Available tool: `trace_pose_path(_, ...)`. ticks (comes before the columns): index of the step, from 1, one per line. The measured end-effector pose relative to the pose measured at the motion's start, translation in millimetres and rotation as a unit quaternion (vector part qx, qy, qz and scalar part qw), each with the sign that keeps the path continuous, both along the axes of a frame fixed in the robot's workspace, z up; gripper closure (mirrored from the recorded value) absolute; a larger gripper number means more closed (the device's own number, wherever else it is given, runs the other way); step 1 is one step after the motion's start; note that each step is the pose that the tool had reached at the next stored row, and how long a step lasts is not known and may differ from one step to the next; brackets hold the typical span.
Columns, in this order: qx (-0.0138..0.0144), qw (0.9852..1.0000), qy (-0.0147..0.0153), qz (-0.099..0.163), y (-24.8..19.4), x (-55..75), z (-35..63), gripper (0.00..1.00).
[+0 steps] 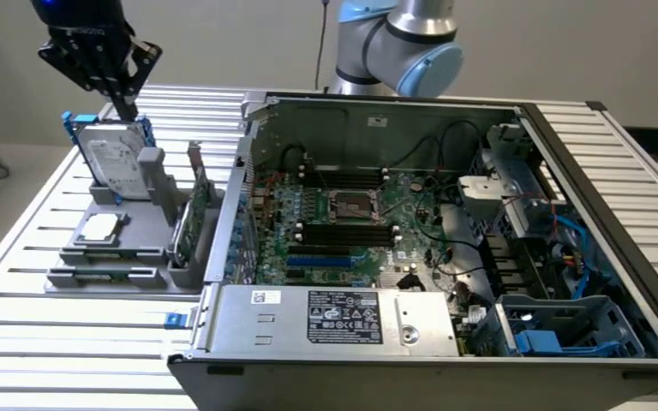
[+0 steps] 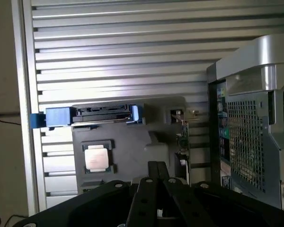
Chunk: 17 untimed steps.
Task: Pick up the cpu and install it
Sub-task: 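Reach for the cpu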
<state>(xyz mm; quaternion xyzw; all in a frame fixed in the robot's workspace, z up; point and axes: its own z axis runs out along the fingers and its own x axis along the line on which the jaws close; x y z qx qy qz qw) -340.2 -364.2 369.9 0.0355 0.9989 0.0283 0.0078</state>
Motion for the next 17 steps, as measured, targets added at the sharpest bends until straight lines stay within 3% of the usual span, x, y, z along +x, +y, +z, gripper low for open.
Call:
trace_pose_path(8,0.0000,1.0000,0.0000,0.000,5.5,-36.4,-5.4,0.89)
trace_pose_path(17,0.0000,1.0000,0.0001,0.006,6.2,-65.6,-15.2,0.89)
